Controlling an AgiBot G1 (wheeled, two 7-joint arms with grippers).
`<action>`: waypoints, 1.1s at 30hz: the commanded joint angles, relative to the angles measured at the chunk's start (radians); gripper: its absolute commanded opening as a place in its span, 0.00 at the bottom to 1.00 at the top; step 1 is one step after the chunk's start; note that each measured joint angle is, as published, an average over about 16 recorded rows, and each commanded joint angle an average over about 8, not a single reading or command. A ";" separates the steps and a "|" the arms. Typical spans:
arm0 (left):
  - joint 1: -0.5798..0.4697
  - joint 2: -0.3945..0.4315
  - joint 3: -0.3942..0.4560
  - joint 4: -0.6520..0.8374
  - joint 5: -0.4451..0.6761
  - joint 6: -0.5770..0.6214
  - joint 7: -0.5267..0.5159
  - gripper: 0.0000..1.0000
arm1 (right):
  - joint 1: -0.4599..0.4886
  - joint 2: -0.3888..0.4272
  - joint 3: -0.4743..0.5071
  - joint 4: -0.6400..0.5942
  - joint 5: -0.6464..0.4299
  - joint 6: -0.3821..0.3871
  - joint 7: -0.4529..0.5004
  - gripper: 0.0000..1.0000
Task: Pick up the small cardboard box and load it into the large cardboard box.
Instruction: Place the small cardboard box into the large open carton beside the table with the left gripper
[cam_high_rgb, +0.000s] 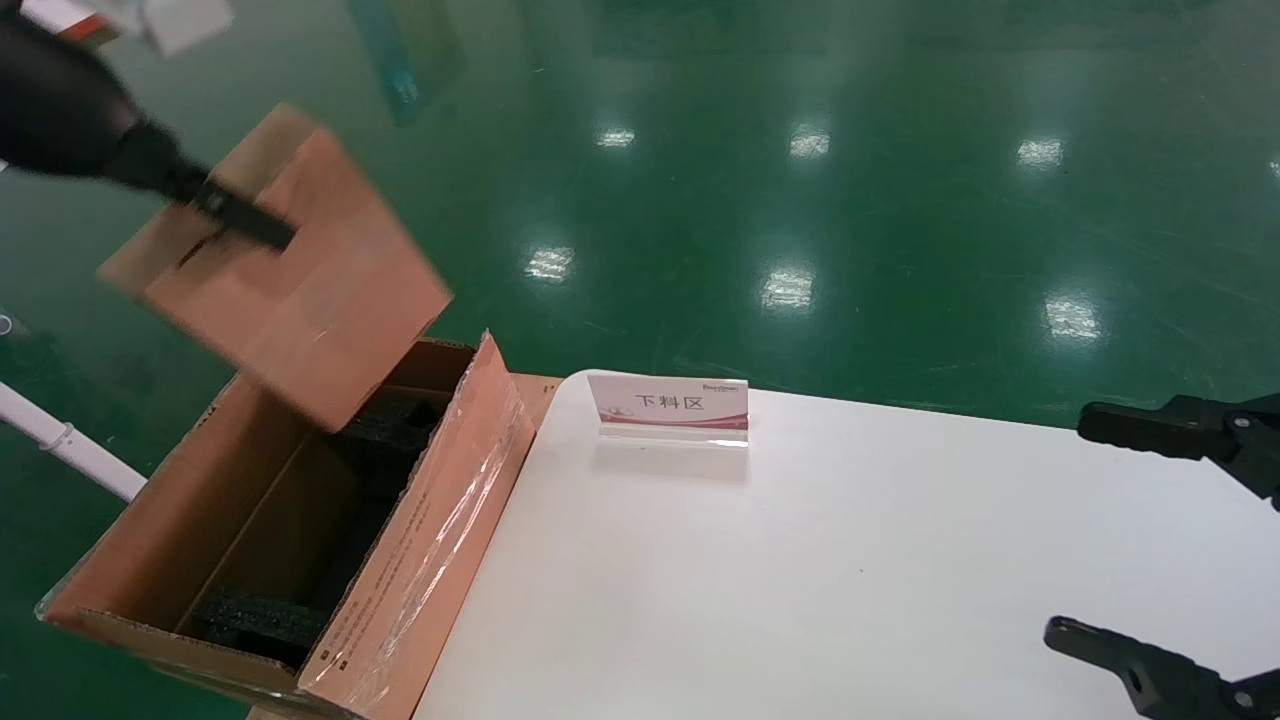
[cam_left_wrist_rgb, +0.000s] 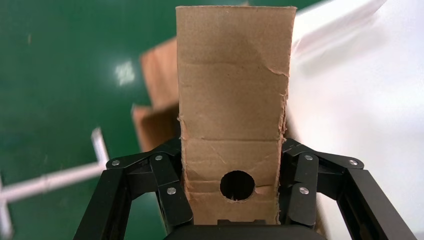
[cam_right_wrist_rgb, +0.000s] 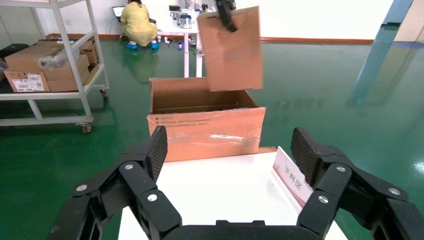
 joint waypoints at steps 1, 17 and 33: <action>-0.015 -0.004 0.055 0.021 0.004 0.004 0.015 0.00 | 0.000 0.000 0.000 0.000 0.000 0.000 0.000 1.00; 0.039 -0.005 0.280 0.116 -0.067 -0.028 -0.012 0.00 | 0.000 0.000 -0.001 0.000 0.001 0.000 -0.001 1.00; 0.168 -0.010 0.307 0.171 -0.113 -0.092 -0.071 0.00 | 0.000 0.001 -0.002 0.000 0.001 0.001 -0.001 1.00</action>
